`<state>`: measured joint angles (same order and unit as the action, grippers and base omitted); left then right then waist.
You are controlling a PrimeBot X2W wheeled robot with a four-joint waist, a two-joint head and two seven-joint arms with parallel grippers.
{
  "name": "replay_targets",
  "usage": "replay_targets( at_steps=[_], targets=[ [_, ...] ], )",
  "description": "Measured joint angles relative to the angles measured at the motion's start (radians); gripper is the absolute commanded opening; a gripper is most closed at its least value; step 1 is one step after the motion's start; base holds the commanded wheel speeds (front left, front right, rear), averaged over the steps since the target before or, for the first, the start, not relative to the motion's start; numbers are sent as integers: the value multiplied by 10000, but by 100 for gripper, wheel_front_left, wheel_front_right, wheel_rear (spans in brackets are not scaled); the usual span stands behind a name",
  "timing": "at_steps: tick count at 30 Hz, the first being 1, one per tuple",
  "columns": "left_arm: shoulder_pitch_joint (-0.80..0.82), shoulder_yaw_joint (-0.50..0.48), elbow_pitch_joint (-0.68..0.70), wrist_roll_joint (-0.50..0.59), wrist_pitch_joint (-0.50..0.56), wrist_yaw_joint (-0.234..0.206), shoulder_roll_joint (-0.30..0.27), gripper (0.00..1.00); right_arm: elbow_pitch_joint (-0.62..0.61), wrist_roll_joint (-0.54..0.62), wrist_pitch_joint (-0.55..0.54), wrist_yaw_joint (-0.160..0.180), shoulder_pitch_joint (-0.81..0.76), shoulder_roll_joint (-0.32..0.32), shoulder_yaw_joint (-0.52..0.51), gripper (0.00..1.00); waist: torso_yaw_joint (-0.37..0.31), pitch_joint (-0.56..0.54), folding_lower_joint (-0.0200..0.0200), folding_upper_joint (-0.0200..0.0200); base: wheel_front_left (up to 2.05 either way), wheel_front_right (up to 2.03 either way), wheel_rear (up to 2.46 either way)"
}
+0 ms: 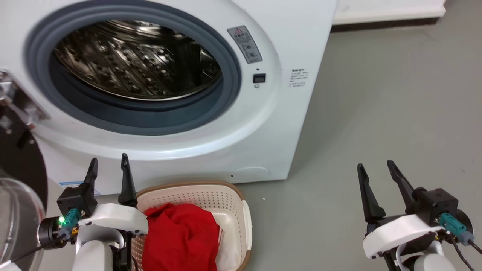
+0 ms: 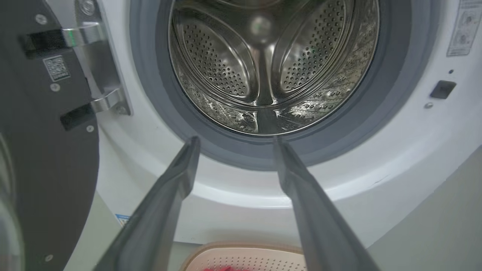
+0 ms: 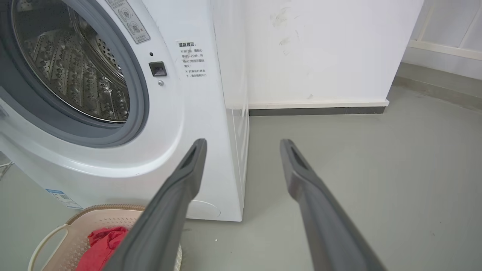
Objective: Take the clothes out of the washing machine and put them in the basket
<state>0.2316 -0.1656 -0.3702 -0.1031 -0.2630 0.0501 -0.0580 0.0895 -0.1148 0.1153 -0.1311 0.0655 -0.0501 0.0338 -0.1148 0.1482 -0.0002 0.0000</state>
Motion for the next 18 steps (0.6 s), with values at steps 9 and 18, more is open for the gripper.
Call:
replay_targets(
  at_steps=[9,18],
  targets=[
    [-806,690,1783,763,-2,-165,33,100,-362,232,-282,0,-557,0,-109,100,459,-720,0,0,0,0,0],
    [-2166,922,2508,1024,322,-278,-86,100,-761,447,-514,0,-1134,-2,-140,100,677,-1318,1,0,0,0,0]
  ],
)
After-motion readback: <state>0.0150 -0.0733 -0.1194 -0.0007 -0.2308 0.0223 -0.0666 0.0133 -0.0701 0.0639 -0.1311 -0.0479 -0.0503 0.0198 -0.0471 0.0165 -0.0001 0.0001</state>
